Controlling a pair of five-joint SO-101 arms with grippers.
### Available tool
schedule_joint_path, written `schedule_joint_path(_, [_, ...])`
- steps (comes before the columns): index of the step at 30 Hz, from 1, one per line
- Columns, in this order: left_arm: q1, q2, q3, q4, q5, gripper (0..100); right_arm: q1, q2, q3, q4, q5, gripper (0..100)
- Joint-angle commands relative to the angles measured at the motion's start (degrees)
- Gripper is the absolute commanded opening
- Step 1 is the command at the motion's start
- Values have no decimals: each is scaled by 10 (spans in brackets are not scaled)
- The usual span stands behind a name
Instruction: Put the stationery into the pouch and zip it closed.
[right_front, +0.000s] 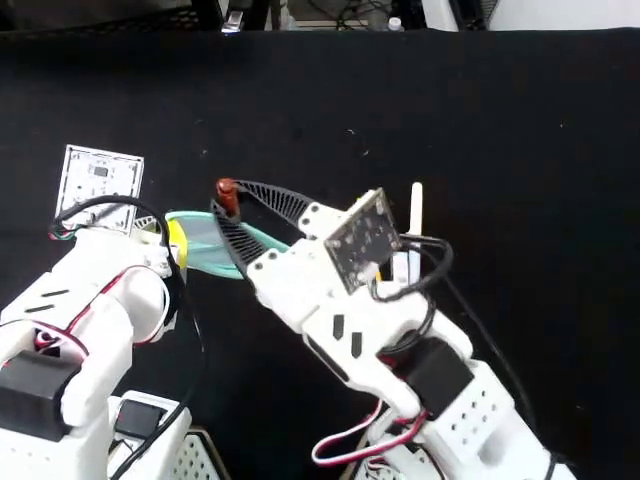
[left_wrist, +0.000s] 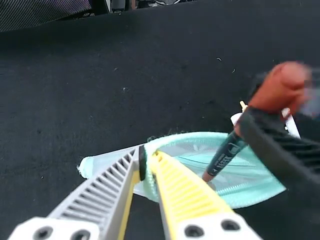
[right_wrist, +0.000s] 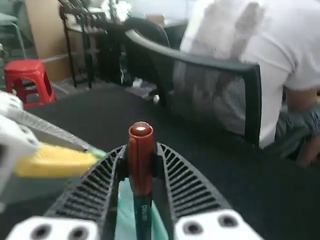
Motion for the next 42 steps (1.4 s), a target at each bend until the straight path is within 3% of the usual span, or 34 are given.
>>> schedule_joint_path(1, [6, 4, -3, -6, 6, 30, 13, -37, 33, -12, -4, 38])
schedule_joint_path(6, [6, 5, -4, -9, 5, 30, 12, -95, 21, 62, -3, 226])
schedule_joint_path(9, [6, 5, 0, -21, 5, 30, -7, -107, -9, 101, 0, 189])
schedule_joint_path(14, [5, 5, 0, -20, 6, 30, -60, -110, -25, 141, 94, 174])
schedule_joint_path(18, [5, 5, 0, -20, 5, 30, -73, -113, -39, 146, 115, 174])
schedule_joint_path(22, [5, 5, 0, -19, 4, 30, 10, -113, -95, 183, 114, 174])
schedule_joint_path(26, [5, 5, 0, -18, 2, 30, 179, -109, -128, 251, 111, 173])
schedule_joint_path(31, [-15, 6, -3, -18, 2, 30, 314, -97, -49, 311, 64, 173])
schedule_joint_path(37, [-28, 6, 1, -13, 2, 30, 330, 70, 44, 204, 61, 173])
schedule_joint_path(42, [-28, 6, 1, -10, 2, 30, 325, 311, -74, 156, 62, 150])
